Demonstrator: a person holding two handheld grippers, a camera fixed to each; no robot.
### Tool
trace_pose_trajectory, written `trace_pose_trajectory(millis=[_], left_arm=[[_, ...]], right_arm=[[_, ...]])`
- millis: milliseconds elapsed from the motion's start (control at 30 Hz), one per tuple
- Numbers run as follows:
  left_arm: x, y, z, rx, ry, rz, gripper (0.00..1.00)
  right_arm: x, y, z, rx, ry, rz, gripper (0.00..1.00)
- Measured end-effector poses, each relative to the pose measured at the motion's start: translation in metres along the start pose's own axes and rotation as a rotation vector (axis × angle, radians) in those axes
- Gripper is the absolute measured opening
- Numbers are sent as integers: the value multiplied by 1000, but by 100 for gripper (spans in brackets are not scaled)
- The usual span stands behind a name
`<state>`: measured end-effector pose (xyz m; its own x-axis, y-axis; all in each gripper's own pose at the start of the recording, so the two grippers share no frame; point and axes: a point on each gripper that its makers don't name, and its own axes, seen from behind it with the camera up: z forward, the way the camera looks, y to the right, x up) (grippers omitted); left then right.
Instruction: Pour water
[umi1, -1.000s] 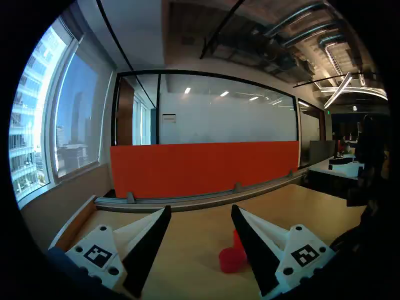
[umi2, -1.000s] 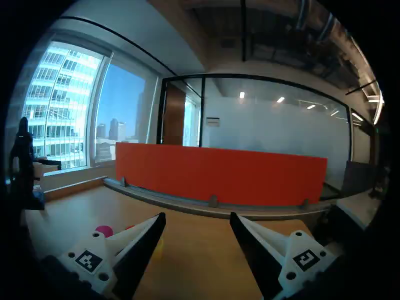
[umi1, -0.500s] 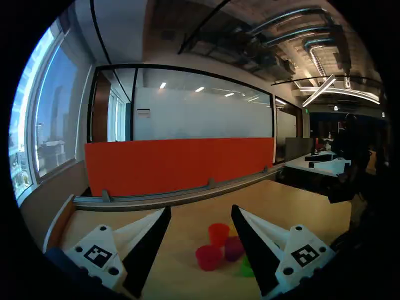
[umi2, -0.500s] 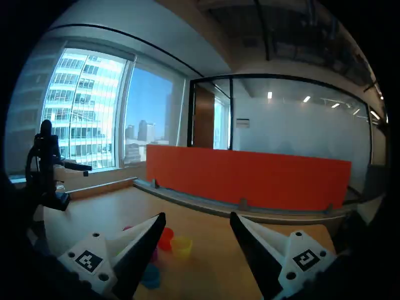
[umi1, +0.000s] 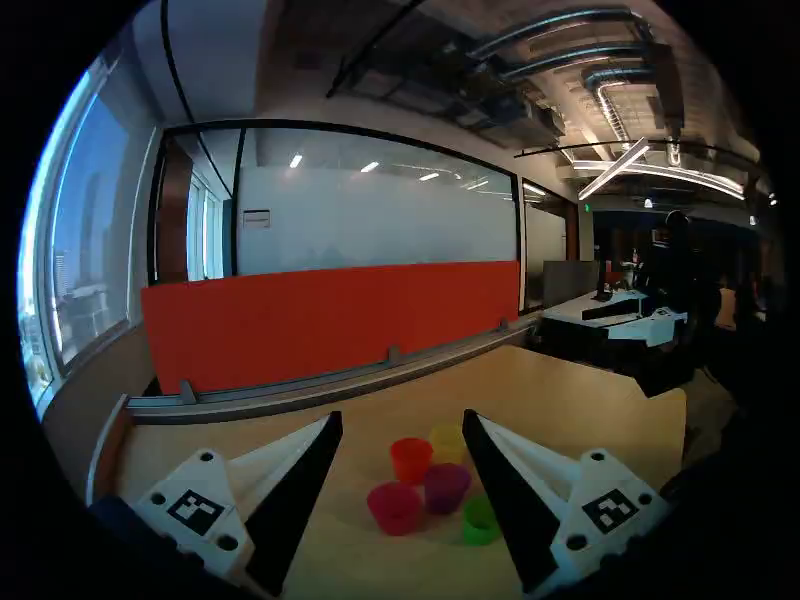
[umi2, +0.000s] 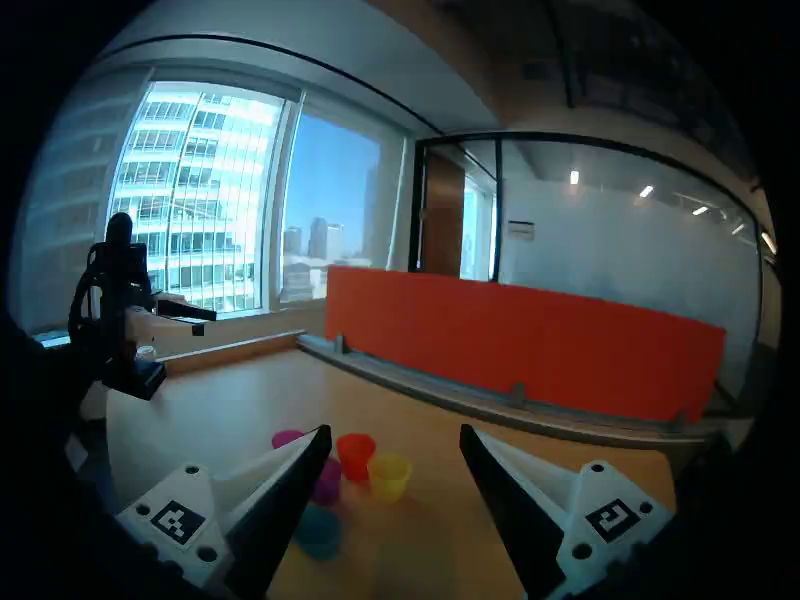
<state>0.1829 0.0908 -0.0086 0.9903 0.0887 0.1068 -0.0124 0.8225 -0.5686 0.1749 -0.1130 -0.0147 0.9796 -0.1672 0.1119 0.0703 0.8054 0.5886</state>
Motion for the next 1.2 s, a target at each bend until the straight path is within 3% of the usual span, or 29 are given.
trace_pose_trajectory(millis=[600, 1200], left_arm=[[-35, 13, 12, -76, -96, 29, 89], [-94, 28, 30, -141, -204, 30, 89]], right_arm=[[-24, -15, -4, 95, -86, -32, 99], [-65, -28, 5, 167, -193, -66, 99]])
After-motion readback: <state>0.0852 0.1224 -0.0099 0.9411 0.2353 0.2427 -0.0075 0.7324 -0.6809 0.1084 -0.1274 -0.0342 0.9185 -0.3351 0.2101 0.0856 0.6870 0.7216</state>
